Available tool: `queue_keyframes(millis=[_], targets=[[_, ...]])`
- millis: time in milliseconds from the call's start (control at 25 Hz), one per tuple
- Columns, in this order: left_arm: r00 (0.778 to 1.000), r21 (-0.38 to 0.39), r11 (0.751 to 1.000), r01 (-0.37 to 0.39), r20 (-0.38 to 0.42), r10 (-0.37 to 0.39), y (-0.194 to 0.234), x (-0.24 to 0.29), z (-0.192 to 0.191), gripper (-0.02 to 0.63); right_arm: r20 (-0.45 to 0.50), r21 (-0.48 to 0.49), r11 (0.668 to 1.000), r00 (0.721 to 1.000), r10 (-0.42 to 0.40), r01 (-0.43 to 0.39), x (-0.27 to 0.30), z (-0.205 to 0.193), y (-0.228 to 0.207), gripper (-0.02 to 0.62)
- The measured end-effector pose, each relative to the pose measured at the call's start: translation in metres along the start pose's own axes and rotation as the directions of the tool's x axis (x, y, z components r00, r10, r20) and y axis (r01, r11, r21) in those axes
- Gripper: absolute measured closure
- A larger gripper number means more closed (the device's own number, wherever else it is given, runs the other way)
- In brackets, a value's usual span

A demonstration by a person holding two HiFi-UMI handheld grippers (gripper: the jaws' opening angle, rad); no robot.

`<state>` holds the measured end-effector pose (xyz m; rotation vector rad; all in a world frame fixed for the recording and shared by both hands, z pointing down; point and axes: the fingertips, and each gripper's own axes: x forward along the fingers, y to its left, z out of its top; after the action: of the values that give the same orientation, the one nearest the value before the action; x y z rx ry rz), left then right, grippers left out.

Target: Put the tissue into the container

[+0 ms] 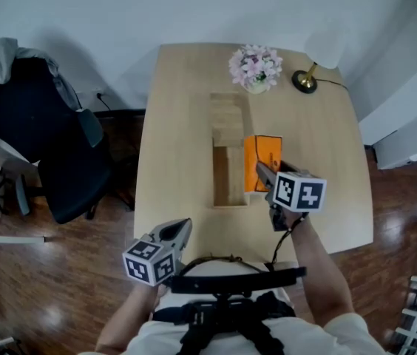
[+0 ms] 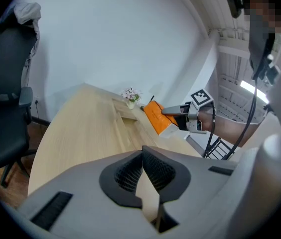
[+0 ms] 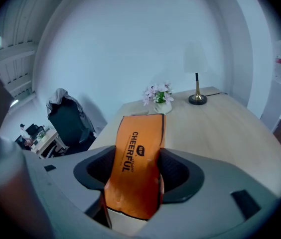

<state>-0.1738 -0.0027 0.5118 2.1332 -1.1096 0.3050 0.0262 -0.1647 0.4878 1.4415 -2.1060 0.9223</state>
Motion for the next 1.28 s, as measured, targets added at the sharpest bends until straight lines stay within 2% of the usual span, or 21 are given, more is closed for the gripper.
queue_keyframes(millis=[240, 680, 1000, 1280], targets=[[1.0, -0.004, 1.0, 0.008, 0.01, -0.008, 0.008, -0.006, 0.0, 0.603, -0.021, -0.014, 0.999, 0.999, 0.043, -0.043, 0.022, -0.006, 0.044, 0.314], [1.0, -0.005, 1.0, 0.013, 0.005, -0.013, 0.022, -0.015, 0.0, 0.603, -0.092, -0.1, 0.995, 0.995, -0.031, 0.022, 0.061, -0.038, 0.075, 0.321], [1.0, -0.005, 1.0, 0.017, -0.007, -0.017, 0.021, -0.013, -0.002, 0.603, -0.146, -0.083, 0.993, 0.984, -0.099, 0.087, 0.084, -0.06, 0.068, 0.325], [1.0, -0.01, 1.0, 0.025, -0.002, -0.025, 0.017, -0.014, -0.001, 0.603, -0.225, -0.144, 0.982, 0.962, -0.156, 0.125, 0.104, -0.082, 0.059, 0.307]])
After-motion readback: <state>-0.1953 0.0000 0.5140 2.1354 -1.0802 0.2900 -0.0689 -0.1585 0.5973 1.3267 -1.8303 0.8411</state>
